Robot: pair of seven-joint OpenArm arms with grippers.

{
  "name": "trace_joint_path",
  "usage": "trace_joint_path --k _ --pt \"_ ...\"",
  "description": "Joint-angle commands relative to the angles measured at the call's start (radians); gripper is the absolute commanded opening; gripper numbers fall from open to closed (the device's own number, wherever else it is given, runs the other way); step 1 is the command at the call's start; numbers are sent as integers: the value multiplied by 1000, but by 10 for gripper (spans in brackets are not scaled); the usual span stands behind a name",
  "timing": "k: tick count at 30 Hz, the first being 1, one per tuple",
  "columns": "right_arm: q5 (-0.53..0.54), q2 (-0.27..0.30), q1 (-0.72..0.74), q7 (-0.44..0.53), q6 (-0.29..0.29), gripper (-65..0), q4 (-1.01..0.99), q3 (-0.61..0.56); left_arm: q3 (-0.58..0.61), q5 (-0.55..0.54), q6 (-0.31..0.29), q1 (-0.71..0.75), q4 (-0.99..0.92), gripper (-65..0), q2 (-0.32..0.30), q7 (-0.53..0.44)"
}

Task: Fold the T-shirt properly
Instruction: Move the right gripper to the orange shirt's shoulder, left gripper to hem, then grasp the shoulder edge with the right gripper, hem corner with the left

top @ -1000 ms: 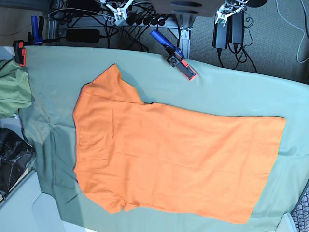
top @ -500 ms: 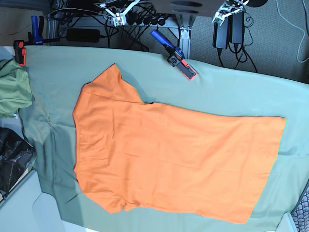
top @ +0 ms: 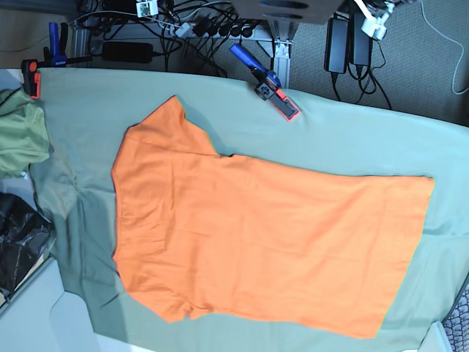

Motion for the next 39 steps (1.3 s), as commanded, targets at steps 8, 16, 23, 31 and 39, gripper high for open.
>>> trace_joint_path --k 8,16,23,31,39 --pt "212 137 -243 -41 74 -650 366 29 -185 -181 -50 184 377 -576 -39 116" --pt "411 145 -300 -327 74 -642 697 160 -288 -352 -50 343 747 -357 -70 231" --pt "588 134 -277 -332 72 -314 941 223 -338 -403 -50 384 972 -350 -107 336" --pt "609 -3 -93 -406 -105 -314 943 223 -345 -430 -50 381 1003 -348 -176 327" --pt "571 -117 51 -406 -133 -314 814 223 -345 -449 -50 363 1003 -284 -242 325"
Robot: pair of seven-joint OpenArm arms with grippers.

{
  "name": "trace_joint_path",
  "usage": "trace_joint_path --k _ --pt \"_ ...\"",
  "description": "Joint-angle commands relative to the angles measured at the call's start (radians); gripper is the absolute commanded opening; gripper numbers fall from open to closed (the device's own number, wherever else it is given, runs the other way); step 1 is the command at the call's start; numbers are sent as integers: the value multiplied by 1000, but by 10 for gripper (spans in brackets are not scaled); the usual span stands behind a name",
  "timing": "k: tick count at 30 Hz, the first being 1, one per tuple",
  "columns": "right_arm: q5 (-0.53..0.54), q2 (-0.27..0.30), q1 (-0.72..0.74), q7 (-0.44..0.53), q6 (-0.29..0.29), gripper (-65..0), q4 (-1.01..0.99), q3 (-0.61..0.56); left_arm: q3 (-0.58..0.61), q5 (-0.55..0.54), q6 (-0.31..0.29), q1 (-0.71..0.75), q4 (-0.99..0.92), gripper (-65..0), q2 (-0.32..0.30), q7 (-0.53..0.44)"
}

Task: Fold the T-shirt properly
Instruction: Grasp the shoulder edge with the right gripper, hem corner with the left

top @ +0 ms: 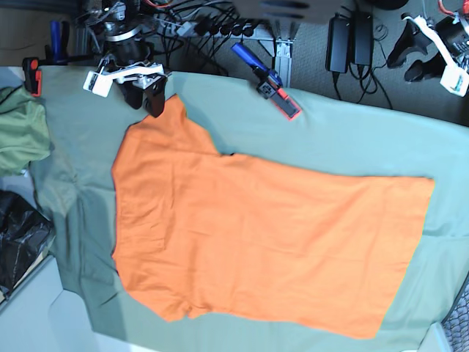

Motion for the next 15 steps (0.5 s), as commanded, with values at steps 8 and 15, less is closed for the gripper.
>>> trace_joint_path --k 8,15 --pt "4 -69 57 -10 -34 -314 -58 2 -8 -20 -13 -87 14 -284 -47 -11" --pt "4 -104 57 -55 15 -314 -58 1 -8 -28 -12 -235 -25 -284 -60 -10"
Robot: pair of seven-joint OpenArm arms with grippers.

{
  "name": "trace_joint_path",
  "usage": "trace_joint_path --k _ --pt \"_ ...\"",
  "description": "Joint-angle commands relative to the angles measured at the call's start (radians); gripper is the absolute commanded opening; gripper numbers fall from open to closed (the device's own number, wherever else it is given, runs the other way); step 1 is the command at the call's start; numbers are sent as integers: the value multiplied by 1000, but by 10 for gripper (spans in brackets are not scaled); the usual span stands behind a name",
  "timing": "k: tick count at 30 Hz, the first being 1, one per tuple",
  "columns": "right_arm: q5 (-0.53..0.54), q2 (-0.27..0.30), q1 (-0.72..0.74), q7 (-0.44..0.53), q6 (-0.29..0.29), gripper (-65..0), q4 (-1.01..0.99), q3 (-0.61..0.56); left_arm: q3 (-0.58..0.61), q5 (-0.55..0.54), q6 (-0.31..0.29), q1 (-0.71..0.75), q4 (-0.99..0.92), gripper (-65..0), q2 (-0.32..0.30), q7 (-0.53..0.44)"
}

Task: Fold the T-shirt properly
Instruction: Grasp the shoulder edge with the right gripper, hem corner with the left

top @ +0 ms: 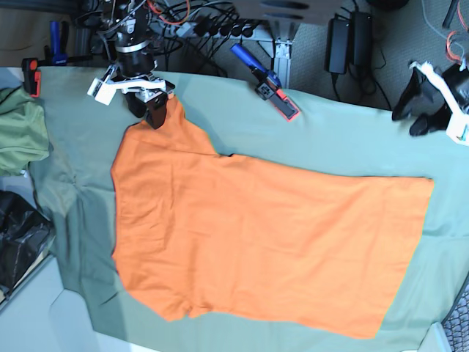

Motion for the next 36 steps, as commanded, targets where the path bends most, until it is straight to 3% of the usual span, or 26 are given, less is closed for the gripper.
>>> trace_joint_path --k 1,17,24,36 --pt "3 -2 -7 -51 4 -314 7 -2 -8 -16 0 -24 -1 -284 -19 -20" --pt "-37 -4 -10 -59 5 -314 7 -2 3 22 17 -492 -549 -284 -31 -35" --pt "-37 -4 -12 -67 5 -314 7 -2 85 136 22 -557 -651 -284 -45 -103" --pt "-28 -16 -12 -106 5 -317 8 -2 215 138 24 -565 -665 -293 -34 -72"
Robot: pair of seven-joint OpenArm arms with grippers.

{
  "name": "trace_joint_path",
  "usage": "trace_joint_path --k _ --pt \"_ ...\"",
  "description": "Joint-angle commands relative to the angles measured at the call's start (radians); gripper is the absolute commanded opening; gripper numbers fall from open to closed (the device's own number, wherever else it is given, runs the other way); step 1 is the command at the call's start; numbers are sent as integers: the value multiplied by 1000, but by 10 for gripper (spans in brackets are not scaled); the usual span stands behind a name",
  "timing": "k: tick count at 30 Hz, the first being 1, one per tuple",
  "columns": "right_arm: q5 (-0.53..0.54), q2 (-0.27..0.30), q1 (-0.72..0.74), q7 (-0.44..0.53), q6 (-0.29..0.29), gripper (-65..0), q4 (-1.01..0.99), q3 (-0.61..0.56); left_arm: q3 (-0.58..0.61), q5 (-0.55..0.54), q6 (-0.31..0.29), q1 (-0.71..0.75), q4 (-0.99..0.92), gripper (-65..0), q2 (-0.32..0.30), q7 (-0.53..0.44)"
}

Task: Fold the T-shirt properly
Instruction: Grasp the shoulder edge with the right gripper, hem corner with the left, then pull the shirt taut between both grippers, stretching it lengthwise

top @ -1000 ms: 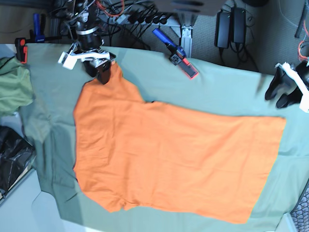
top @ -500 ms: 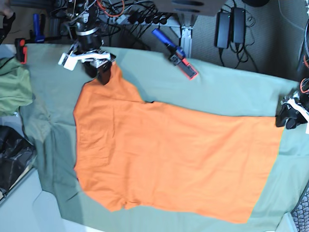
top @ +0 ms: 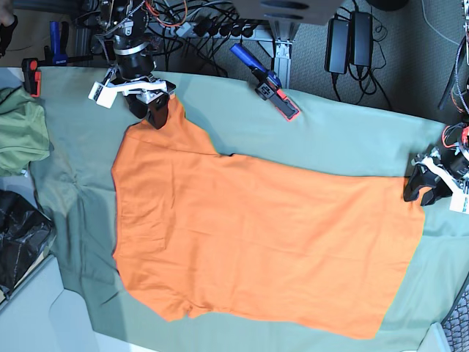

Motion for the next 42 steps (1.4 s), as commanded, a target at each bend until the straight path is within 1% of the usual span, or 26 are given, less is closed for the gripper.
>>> trace_joint_path --k 1,2,3,4,7,8,9,10,12,14,16,20,26,29,32,37,40,42 --pt "5 -6 -10 -58 3 -321 4 -2 5 19 -1 3 4 -324 -7 50" --pt "5 -7 -9 -58 3 -347 5 -2 5 19 -2 3 4 -378 -7 50" --pt "5 -8 -9 -58 3 -389 6 -2 5 19 -4 4 4 -442 -7 50" --pt "5 -9 -8 -58 3 -442 7 -2 5 19 -4 4 4 -501 -7 50" --pt "4 -8 -7 -58 3 -598 13 -2 5 13 -6 4 4 -649 -7 50" --pt "3 -8 -6 -58 3 -641 14 -2 5 10 -10 4 4 -650 -7 50" --pt "3 -8 -6 -58 3 -650 15 -2 5 11 -21 3 4 -650 -7 50" --pt "3 -8 -6 -58 3 -650 15 -2 5 11 -36 3 4 -650 -8 50" --pt "0 -8 -6 -58 12 -650 15 -2 5 11 -36 1 4 -650 -11 50" --pt "-25 -8 -6 -59 33 -650 17 -2 4 10 -36 -2 4 -650 -16 50" --pt "-27 -8 -7 -62 40 -650 27 -2 4 5 -36 -2 4 -650 -30 50" --pt "-26 -6 -13 -121 47 -650 69 7 5 -5 -36 2 14 -650 -63 63" --pt "-22 5 -91 -130 47 -650 176 29 5 -117 -36 16 59 -650 -100 158" --pt "-23 20 -131 -130 48 -650 223 37 1 -133 -36 50 101 -650 -103 174" --pt "-22 31 -160 -130 64 -650 256 48 -29 -134 -36 93 166 -650 -103 173" --pt "-21 47 -159 -129 65 -650 288 80 -134 -154 -36 112 250 -650 -106 174" --pt "-4 58 -156 -129 65 -650 322 94 -147 -171 -36 112 259 -650 -123 175" --pt "-4 70 -138 -129 65 -650 338 100 -147 -172 -36 112 259 -650 -122 174"
